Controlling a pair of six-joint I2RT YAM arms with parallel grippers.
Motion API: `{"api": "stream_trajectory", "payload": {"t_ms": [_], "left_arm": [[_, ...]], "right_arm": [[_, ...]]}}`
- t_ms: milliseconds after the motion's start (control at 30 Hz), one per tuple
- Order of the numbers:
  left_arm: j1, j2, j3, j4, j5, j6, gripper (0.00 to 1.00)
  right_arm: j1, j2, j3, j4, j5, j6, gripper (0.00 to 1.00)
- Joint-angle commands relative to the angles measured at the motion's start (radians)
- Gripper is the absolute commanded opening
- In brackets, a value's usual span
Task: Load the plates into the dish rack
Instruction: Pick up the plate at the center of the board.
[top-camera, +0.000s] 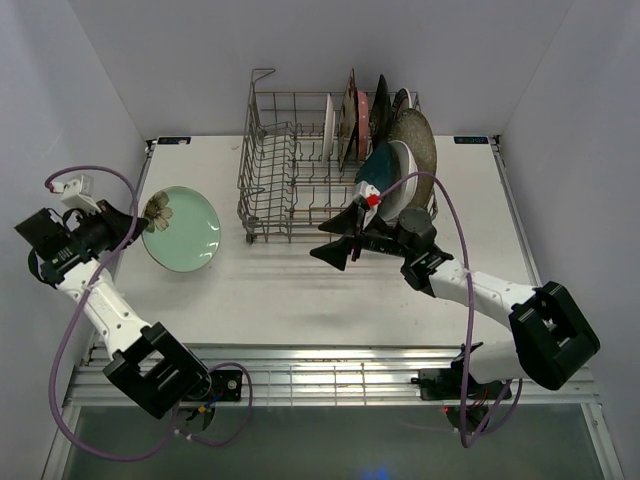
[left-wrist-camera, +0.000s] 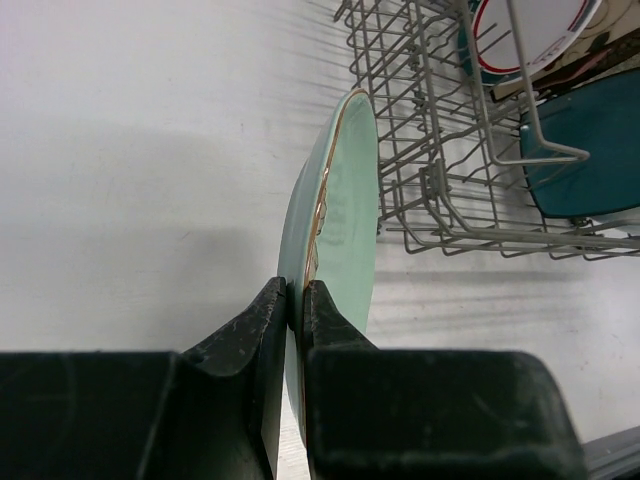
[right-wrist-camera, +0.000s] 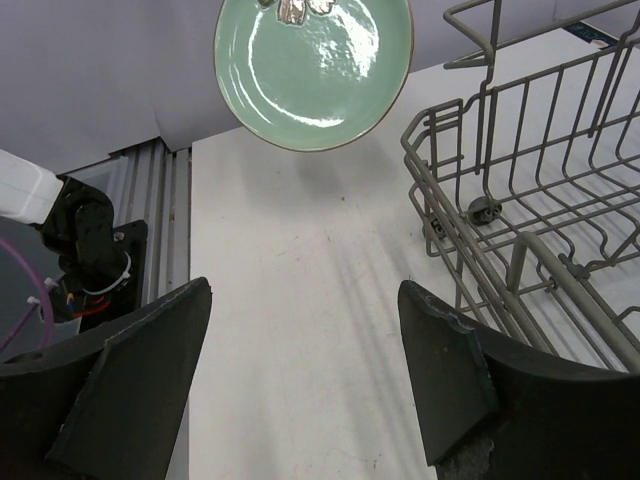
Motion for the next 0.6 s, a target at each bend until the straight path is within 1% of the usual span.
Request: {"api": "stream_trajectory", "payload": {"t_ms": [0, 167, 400, 567], "left_arm": [[0.006, 0.016, 0.112, -0.054, 0.15, -0.025, 0.0], [0.006, 0.03, 0.188, -0.091, 0.212, -0.052, 0.0], [0.004, 0.013, 0.305, -0.133, 0.227, -0.084, 0.0], [0.004, 0.005, 0.36, -0.186, 0.281, -0.091, 0.0]], "right_arm": [[0.006, 0.034, 0.063, 0.09, -0.066, 0.056, 0.8], [0.006, 0.091, 0.078, 0.158, -0.08, 0.099, 0.83], [0.006, 0.138, 0.087, 0.221, -0.089, 0.147, 0.85], [0.006, 0.187, 0.109, 0.296, -0.137, 0.225, 0.87]]}}
